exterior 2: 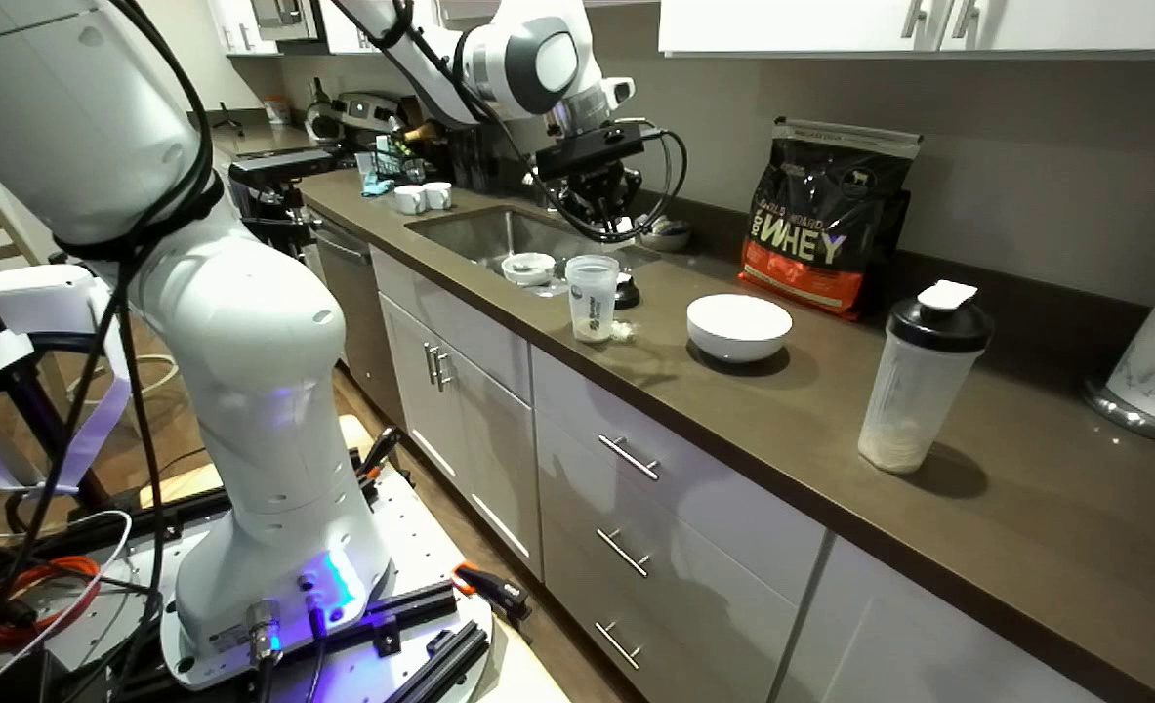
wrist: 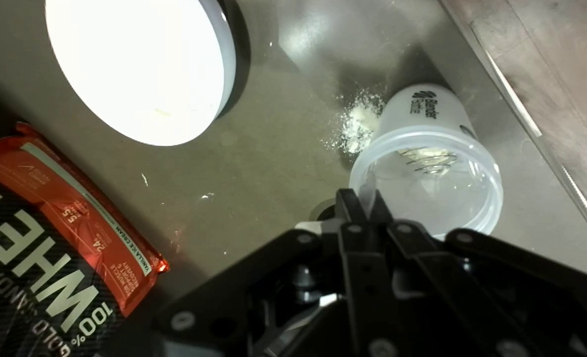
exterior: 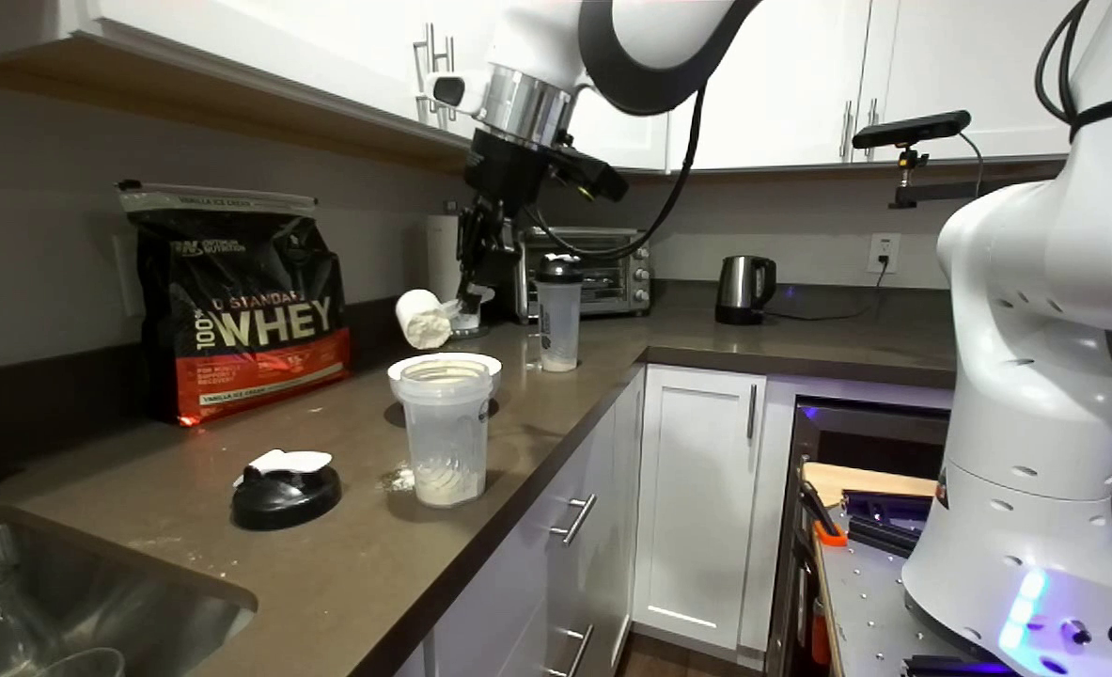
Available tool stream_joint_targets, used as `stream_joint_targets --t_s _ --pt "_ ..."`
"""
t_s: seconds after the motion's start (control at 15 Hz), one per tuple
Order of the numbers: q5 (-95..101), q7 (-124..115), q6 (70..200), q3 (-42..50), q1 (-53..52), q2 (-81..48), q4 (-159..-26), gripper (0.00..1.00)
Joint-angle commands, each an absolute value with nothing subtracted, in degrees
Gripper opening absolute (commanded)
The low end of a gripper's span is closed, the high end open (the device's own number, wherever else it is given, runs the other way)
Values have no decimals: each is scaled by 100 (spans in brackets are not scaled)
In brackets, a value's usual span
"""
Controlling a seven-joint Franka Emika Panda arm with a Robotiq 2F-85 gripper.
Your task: Put one scoop of powder from the white bowl into the clear bottle on the left
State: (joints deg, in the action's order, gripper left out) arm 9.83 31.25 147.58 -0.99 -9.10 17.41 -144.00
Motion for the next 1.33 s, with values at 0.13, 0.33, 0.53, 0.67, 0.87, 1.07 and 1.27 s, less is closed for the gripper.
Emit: stream_joint_targets --t_s 0.13,0.33,0.53,0.67,0.87,1.07,1.27 --pt "1126 3094 14900 -110 -865 1799 -14425 1" --pt "1171 3023 14957 -155 -864 1884 -14546 1" --pt "1191 2976 14975 -205 -885 1986 -14689 1" --pt "1206 2946 14979 -249 -899 2046 -14784 1" --pt "1241 2880 15006 -322 -903 2129 -14901 1" --pt "1400 2750 15122 -386 -861 2171 -14962 1" --pt "1646 2552 15205 -448 -829 2200 -15000 1"
